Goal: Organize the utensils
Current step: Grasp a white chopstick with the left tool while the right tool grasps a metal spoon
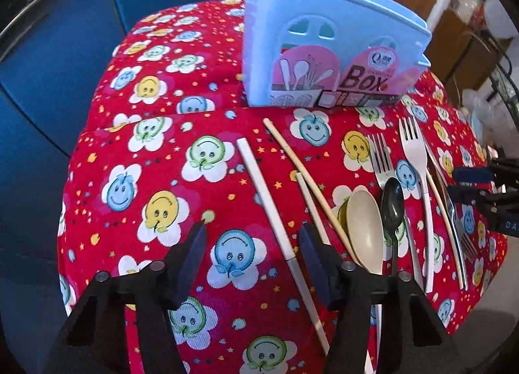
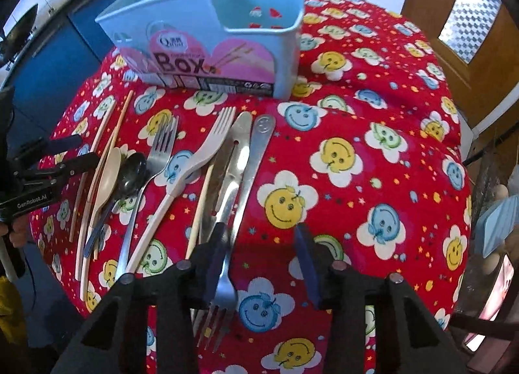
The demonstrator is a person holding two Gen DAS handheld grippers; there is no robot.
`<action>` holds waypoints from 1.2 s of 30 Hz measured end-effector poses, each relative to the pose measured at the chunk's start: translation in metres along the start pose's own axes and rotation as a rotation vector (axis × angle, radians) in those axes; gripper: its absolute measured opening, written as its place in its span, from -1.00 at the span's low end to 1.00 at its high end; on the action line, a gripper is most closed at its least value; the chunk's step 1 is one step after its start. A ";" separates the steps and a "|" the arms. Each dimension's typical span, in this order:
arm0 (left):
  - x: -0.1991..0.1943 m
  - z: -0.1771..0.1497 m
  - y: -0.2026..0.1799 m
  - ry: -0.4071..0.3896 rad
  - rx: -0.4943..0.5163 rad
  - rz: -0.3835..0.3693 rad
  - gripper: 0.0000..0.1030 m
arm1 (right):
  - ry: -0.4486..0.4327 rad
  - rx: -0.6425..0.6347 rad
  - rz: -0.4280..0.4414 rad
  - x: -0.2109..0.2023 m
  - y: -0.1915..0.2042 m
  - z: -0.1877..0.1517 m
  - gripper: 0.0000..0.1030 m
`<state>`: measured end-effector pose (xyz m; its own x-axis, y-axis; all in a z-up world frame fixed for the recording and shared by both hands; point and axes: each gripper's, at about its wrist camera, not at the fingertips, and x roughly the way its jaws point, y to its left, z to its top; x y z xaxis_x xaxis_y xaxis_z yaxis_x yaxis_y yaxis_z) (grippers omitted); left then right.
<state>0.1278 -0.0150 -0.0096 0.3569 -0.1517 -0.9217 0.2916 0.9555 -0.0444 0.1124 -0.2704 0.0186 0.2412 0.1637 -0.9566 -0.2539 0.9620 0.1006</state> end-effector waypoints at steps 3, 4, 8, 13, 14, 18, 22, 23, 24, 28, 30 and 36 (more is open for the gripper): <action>0.001 0.005 -0.002 0.031 0.013 0.002 0.02 | 0.034 -0.009 0.025 0.001 0.001 0.011 -0.30; 0.003 0.007 -0.001 0.037 0.014 0.004 0.02 | 0.038 -0.004 0.036 0.000 0.000 0.012 -0.32; 0.006 0.011 -0.005 0.060 0.054 0.020 0.03 | 0.049 0.025 0.066 -0.002 -0.009 0.016 -0.40; 0.009 0.019 -0.005 0.110 0.074 0.019 0.02 | 0.074 0.009 0.062 -0.002 -0.010 0.016 -0.52; 0.009 0.020 -0.003 0.117 0.072 0.015 0.01 | 0.080 0.007 0.063 -0.002 -0.008 0.018 -0.55; 0.010 0.026 -0.008 0.138 0.088 0.010 -0.25 | 0.092 -0.020 0.048 -0.001 0.000 0.018 -0.65; 0.011 0.032 -0.015 0.150 0.070 0.006 -0.49 | 0.119 -0.013 0.049 0.008 0.008 0.027 -0.70; 0.011 0.034 -0.015 0.152 0.063 0.004 -0.52 | 0.125 -0.010 0.050 0.010 0.009 0.030 -0.70; 0.011 0.034 -0.015 0.153 0.061 0.003 -0.54 | 0.130 -0.004 0.053 0.014 0.011 0.033 -0.70; 0.012 0.038 -0.013 0.152 0.052 0.001 -0.61 | 0.131 0.037 0.073 0.019 0.007 0.044 -0.72; 0.013 0.036 -0.014 0.149 0.051 0.006 -0.62 | 0.119 0.038 0.071 0.020 0.006 0.048 -0.77; 0.012 0.033 -0.011 0.114 0.033 -0.017 -0.89 | 0.064 0.040 0.061 0.022 0.012 0.048 -0.85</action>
<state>0.1578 -0.0359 -0.0076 0.2491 -0.1363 -0.9588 0.3269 0.9438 -0.0493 0.1591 -0.2446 0.0122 0.1656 0.2094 -0.9637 -0.2285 0.9588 0.1690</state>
